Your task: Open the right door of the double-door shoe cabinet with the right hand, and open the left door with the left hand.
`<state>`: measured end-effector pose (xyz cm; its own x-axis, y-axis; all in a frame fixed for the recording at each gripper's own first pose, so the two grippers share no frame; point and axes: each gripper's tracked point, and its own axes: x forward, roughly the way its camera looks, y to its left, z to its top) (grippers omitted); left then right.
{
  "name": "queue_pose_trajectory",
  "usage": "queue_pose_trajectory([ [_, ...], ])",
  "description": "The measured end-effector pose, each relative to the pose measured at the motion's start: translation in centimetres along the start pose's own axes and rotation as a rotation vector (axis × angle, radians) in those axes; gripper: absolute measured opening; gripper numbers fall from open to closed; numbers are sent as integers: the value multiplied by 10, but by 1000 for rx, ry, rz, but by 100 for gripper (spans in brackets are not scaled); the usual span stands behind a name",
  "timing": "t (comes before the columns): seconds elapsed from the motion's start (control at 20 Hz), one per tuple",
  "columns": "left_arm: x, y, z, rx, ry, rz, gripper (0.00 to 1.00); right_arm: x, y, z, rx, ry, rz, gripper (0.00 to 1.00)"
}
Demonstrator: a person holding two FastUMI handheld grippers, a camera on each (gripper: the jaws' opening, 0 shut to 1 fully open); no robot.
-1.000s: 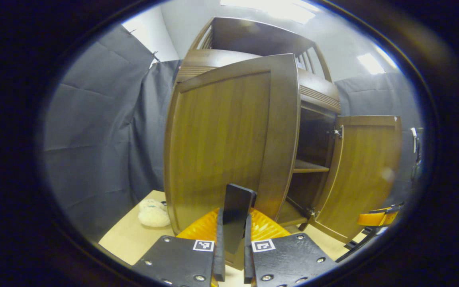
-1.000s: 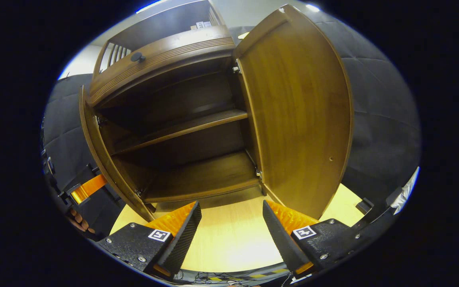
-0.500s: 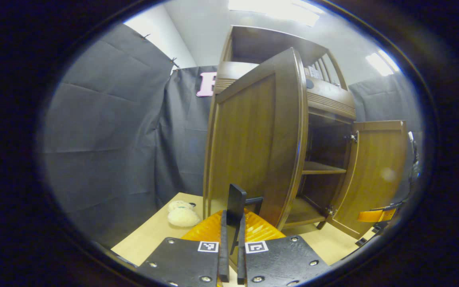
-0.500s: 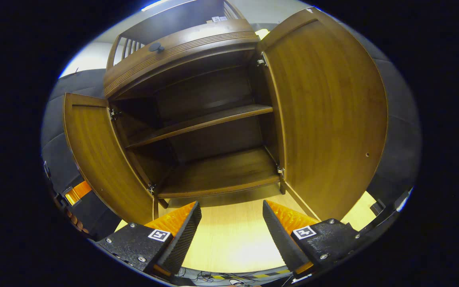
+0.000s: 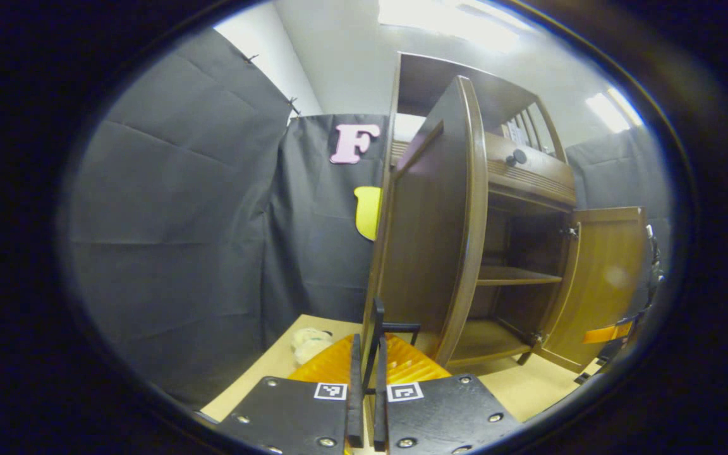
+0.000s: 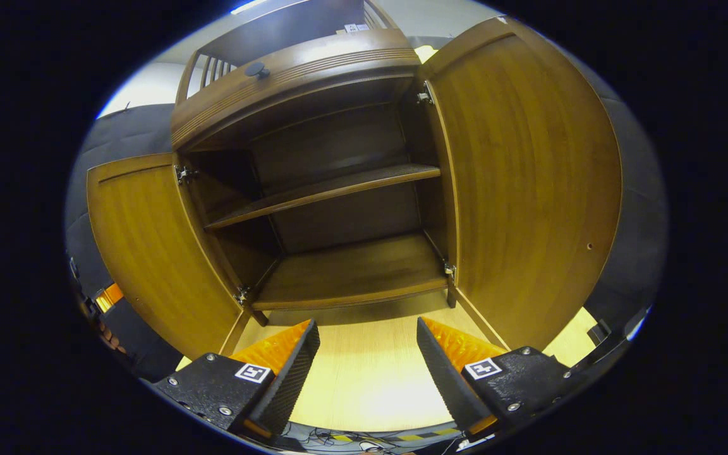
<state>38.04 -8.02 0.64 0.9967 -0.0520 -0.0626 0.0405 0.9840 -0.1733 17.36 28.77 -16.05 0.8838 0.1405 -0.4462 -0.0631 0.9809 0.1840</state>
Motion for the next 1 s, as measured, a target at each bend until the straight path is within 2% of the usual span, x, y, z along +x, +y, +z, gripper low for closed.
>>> queue_pose_trajectory([
  [0.05, 6, -4, 2, -7, 5, -19, 8, 0, -2, 1, -3, 3, -6, 92],
  [0.1, 13, -8, 3, -2, 6, -39, 5, 0, -3, 2, -10, 7, -10, 96],
  [0.15, 15, -4, 2, 12, 11, -53, 1, 0, -4, 4, -22, 7, -13, 96],
  [0.2, 18, -2, 2, 35, 15, -55, 5, 0, -5, 9, -38, 0, -22, 92],
  [0.25, 16, -7, 0, 56, 12, -58, 1, 2, -7, 15, -51, -12, -32, 91],
  [0.3, 12, -11, 0, 73, 11, -55, 3, 4, -7, 22, -54, -22, -40, 91],
  [0.35, 3, -4, 1, 83, 9, -50, 1, 5, -5, 28, -50, -32, -38, 95],
  [0.4, 2, -3, 2, 85, 6, -43, 3, 7, -2, 35, -44, -44, -30, 92],
  [0.45, 2, 0, 2, 79, -1, -30, 1, 9, 0, 41, -47, -52, -23, 96],
  [0.5, 2, 2, 3, 67, -6, -11, 2, 11, 2, 44, -59, -55, -17, 92],
  [0.6, -2, 5, 5, 37, -23, 22, 5, 15, 5, 47, -85, -56, 1, 92],
  [0.7, -4, 11, 6, 26, -39, 66, 1, 17, 12, 45, -93, -54, 35, 92],
  [0.8, -7, 12, 6, 41, -48, 113, 3, 17, 17, 44, -92, -57, 67, 92],
  [0.85, -9, 13, 9, 50, -51, 133, 3, 17, 19, 46, -88, -65, 79, 95],
  [0.95, -12, 12, 20, 72, -67, 160, 4, 11, 19, 49, -83, -85, 103, 92],
  [1.0, -12, 10, 24, 82, -73, 167, 5, 8, 17, 52, -87, -96, 111, 95],
])
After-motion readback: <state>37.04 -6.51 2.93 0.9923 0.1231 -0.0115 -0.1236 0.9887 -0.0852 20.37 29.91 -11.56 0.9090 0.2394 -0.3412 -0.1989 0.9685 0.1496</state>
